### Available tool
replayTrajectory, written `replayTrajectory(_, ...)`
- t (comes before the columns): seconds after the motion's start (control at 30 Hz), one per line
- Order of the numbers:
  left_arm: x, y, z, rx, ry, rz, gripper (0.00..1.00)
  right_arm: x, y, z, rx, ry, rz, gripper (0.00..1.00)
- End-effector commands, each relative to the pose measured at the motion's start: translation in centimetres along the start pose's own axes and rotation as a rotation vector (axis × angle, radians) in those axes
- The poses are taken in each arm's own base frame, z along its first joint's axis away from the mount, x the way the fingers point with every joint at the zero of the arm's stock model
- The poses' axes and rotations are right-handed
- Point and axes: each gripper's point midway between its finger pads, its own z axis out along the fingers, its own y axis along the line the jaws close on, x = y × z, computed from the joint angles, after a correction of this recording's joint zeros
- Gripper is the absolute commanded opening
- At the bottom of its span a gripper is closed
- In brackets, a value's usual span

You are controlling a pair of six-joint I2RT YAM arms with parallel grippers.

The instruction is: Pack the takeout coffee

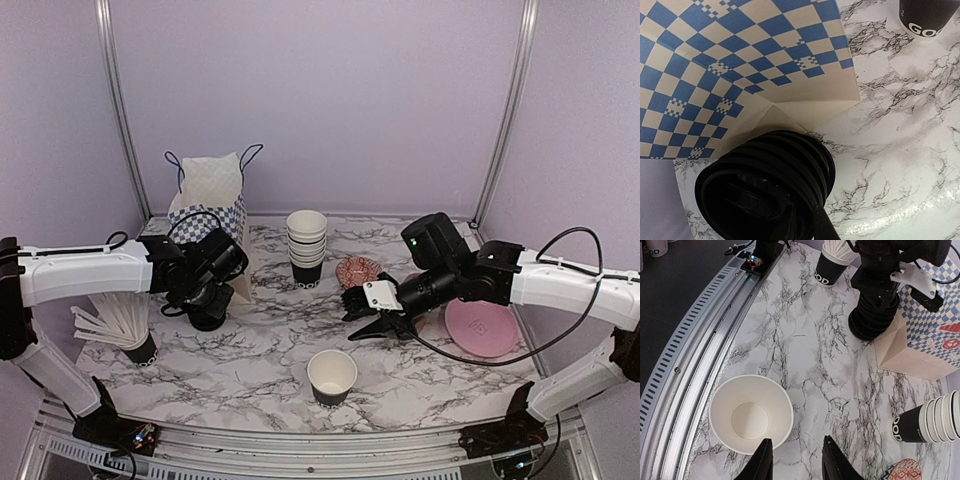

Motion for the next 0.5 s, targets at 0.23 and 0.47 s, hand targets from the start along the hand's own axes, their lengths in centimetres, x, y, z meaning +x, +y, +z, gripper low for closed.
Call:
replayTrajectory(0.23,-0.4,0.3,-1.2,0.018,0.016,-0.013,0.02,-0.6,-0.5,-0.2,0.018,-0.025,-0.001,0.32)
replayTrajectory(0.47,-0.9,0.5,-2.5,0.047,-0.004,-0.033,0.0,-0.6,-0.6,-0.2,0.024,-0.022,-0.005,0.32)
